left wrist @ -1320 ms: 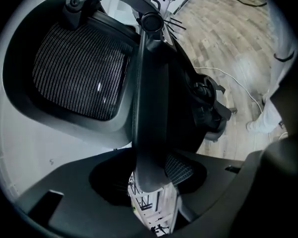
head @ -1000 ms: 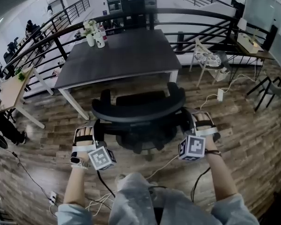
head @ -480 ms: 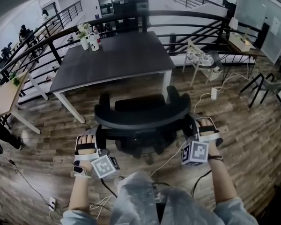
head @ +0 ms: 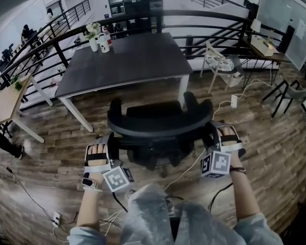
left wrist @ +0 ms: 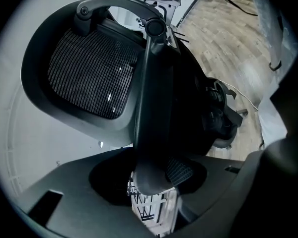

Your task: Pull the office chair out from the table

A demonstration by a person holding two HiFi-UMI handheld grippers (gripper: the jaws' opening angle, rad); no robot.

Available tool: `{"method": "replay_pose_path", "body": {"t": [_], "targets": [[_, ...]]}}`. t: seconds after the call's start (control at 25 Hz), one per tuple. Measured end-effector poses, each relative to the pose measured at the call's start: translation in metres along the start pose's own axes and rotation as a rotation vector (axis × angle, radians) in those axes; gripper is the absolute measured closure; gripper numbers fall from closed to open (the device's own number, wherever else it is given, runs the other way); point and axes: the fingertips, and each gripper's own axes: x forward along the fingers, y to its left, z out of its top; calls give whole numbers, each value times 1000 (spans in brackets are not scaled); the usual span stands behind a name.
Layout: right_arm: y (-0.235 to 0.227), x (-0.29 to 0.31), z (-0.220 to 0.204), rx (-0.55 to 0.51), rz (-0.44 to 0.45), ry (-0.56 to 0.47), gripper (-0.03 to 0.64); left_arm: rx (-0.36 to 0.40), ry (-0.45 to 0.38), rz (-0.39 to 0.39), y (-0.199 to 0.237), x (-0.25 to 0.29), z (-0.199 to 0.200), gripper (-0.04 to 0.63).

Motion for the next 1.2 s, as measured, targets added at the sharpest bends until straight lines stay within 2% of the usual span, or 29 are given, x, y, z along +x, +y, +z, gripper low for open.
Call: {"method": "replay_pose_path", "body": {"t": [0.08,0.36,0.48,0.6,0.72,0.96,1.04,1.2], "targets": [[-1,1,0,22,3,-3,397,-12,-4,6,2,1,1,388],[0,-4,3,122,54,-29,374,-155,-2,-50,0,-1,2,364],[0,-9,5,150,67,-46,373,-259,-11,-95,2,-11,1,360],[-1,-18,4,228,77,-72,376,-357,-36,-112,4,-23,2,366],[-2,-27,3,306,73,-90,385,-451,-42,-82,11,-33,2,432],[-4,-47,11,550,73,-150,422,-717,-51,-46,29,-49,3,564],[-7,-54,14,640,64,-160,456,-769,-71,-56,34,-55,9,581],[-11,-71,18,809,30,-179,519,-820,-119,-79,37,-68,25,581]]}}
